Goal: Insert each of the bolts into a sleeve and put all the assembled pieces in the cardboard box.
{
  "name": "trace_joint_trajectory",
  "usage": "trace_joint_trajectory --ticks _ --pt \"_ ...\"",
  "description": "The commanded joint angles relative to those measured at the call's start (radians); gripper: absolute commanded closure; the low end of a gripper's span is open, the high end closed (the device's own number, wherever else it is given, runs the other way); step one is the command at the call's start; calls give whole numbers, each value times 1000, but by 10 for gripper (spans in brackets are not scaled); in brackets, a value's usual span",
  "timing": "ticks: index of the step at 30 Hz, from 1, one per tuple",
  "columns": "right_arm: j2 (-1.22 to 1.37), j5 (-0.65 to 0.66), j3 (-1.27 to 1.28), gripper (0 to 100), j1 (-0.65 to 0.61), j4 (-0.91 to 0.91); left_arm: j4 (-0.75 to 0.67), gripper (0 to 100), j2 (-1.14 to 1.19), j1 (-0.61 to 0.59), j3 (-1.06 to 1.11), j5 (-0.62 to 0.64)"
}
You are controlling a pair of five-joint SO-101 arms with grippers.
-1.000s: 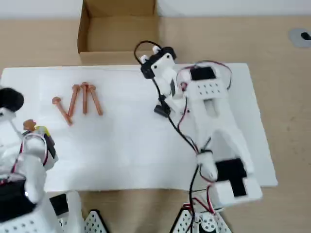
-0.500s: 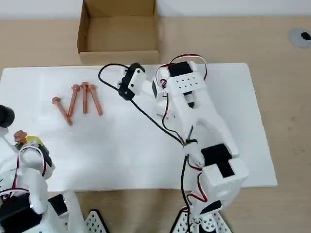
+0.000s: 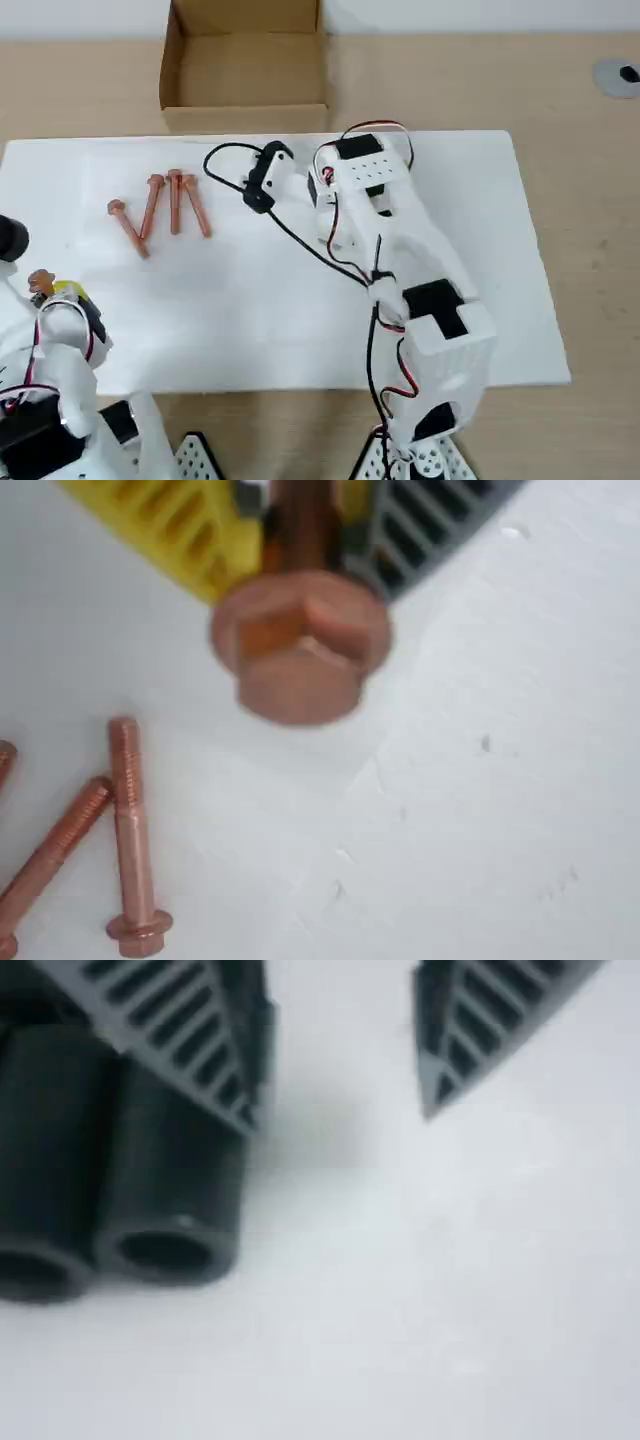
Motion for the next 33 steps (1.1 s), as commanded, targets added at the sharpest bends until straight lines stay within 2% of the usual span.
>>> trace_joint_trajectory --ticks 1,10,21,33 --pt "-4 2 -53 854 -8 -28 -20 993 -7 -14 -11 8" --pt "-12 -3 -87 853 -7 -25 -18 993 -7 -14 -11 8" --pt "5 -9 -269 853 5 61 -17 993 -7 -14 -11 8" --pt "208 -5 -295 853 82 44 -20 991 -7 -14 -5 8"
